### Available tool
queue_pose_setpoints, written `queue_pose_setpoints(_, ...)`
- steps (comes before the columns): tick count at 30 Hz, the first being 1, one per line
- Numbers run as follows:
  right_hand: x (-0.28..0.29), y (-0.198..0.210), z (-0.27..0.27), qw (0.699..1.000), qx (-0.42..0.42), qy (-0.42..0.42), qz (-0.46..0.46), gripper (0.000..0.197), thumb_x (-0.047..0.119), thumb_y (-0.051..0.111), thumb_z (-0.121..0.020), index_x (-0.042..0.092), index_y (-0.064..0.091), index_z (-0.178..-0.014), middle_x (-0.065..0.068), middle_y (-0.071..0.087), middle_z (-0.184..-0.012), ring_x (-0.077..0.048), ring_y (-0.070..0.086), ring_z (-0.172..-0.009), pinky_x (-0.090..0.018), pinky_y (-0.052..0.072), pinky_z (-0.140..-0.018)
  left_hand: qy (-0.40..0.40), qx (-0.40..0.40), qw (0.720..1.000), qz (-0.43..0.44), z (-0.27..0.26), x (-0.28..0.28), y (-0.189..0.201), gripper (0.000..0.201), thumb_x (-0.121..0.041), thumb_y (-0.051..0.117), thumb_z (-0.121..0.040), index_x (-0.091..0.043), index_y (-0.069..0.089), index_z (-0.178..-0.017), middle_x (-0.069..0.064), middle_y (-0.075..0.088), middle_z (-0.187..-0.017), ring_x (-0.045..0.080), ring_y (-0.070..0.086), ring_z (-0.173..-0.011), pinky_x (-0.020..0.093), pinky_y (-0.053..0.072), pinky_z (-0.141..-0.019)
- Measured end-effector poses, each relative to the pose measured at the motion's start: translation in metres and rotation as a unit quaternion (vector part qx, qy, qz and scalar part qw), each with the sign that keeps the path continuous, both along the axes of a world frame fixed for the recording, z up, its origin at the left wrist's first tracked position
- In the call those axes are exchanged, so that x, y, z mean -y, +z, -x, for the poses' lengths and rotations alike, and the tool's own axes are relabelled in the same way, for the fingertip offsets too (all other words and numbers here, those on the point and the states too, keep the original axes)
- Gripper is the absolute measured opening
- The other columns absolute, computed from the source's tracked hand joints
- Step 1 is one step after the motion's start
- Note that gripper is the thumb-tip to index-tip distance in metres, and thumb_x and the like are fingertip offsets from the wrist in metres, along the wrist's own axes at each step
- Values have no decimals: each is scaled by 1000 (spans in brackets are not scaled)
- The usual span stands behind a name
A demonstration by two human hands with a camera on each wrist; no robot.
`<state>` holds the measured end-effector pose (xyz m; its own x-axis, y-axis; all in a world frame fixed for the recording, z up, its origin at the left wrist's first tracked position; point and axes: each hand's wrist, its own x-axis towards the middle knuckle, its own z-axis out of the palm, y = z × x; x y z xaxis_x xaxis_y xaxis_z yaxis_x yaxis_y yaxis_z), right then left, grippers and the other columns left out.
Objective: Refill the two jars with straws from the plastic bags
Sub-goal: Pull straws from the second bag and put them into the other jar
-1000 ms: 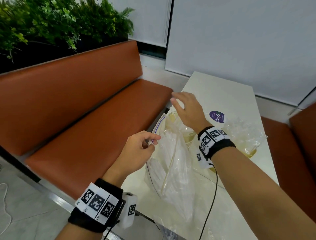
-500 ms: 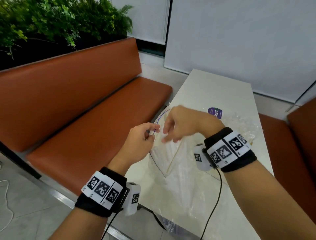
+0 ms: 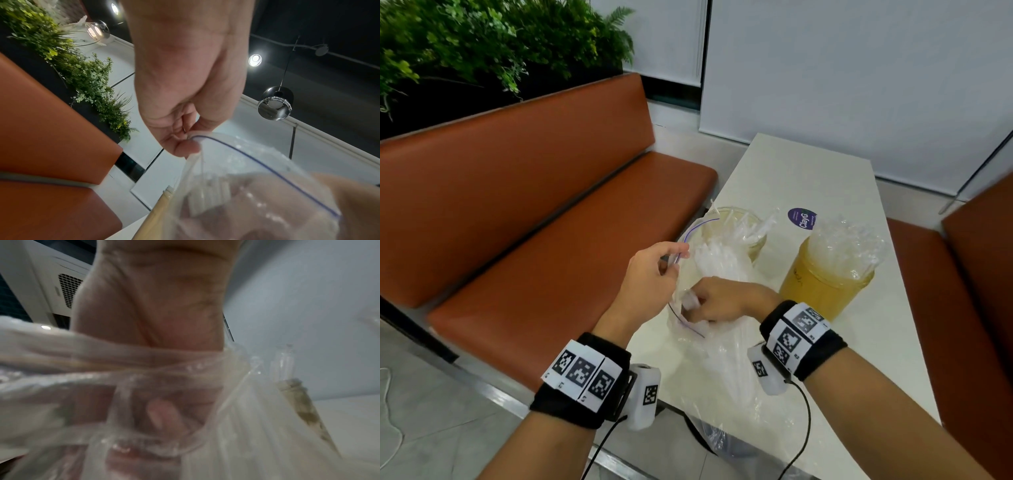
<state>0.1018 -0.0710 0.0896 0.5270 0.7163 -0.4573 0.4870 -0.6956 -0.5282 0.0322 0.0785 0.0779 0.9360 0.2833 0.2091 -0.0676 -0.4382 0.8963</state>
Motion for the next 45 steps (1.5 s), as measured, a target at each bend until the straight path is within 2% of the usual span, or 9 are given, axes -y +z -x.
queue_pose_setpoints(4, 9, 13, -9, 997, 17, -13, -77, 30, 33, 64, -99, 17, 67, -73, -3, 70, -70, -19, 58, -57, -31, 50, -55, 12, -9, 999, -34, 2, -10, -3, 35, 2, 55, -93, -23, 73, -110, -10, 74, -103, 38, 67, -82, 47, 59, -74)
queue_pose_setpoints(8, 10, 64, -10, 978, 92, 2, -185, 36, 35, 56, -104, 19, 71, -75, 5, 74, -69, -11, 55, -46, -27, 49, -46, 20, -28, 999, -37, 6, -16, -4, 34, 4, 54, -94, -17, 72, -113, -21, 61, -77, 7, 47, -46, 12, 42, -47)
queue_pose_setpoints(14, 3, 148, -31, 904, 187, -85, -375, 29, 28, 54, -105, 11, 67, -86, -5, 78, -75, -8, 61, -48, -23, 49, -50, 18, -41, 999, -23, 9, -24, -3, 30, 2, 54, -96, -17, 72, -110, -7, 69, -90, -5, 50, -46, 6, 38, -47)
queue_pose_setpoints(20, 15, 203, -61, 798, 292, -185, -494, 29, 31, 51, -106, 9, 65, -92, -5, 77, -78, -7, 58, -45, -20, 45, -49, 1, -69, 997, -30, 10, -32, -12, 34, -2, 55, -95, -27, 72, -110, -1, 73, -95, 28, 58, -64, 35, 53, -59)
queue_pose_setpoints(22, 20, 206, -75, 778, 352, -209, -476, 30, 34, 49, -105, 13, 64, -89, 0, 76, -76, -6, 57, -46, -21, 48, -54, 0, -68, 997, -30, 11, -34, -11, 33, 0, 55, -95, -22, 72, -111, -9, 70, -94, 18, 54, -59, 19, 46, -50)
queue_pose_setpoints(32, 6, 75, -145, 869, 322, -291, -236, 33, 30, 62, -99, 1, 75, -92, -14, 76, -88, -26, 70, -76, -44, 57, -87, -17, -69, 997, 5, 10, -37, -7, 33, -1, 56, -94, -24, 71, -112, 27, 65, -85, 17, 46, -54, 24, 44, -47)
queue_pose_setpoints(35, 6, 41, -143, 894, 276, -304, -179, 21, 28, 74, -89, 8, 79, -91, -11, 76, -97, -29, 70, -95, -31, 52, -84, -22, -68, 997, 17, 9, -38, -7, 33, 0, 54, -94, -23, 71, -111, 29, 64, -85, 18, 48, -53, 21, 44, -46)
queue_pose_setpoints(42, 7, 49, -141, 805, 377, -318, -330, 43, 9, 78, -80, 23, 62, -118, 3, 72, -92, -14, 64, -81, -26, 52, -75, -23, -76, 997, 18, 7, -39, -7, 33, -1, 54, -94, -22, 71, -113, 32, 62, -87, 18, 47, -54, 19, 44, -45)
queue_pose_setpoints(45, 2, 42, -143, 834, 427, -267, -228, 23, 19, 56, -99, 12, 72, -115, -8, 76, -102, -26, 70, -94, -41, 57, -88, -28, -67, 997, 9, 3, -37, -6, 32, -3, 55, -94, -24, 72, -112, 29, 62, -87, 11, 44, -54, 17, 41, -47)
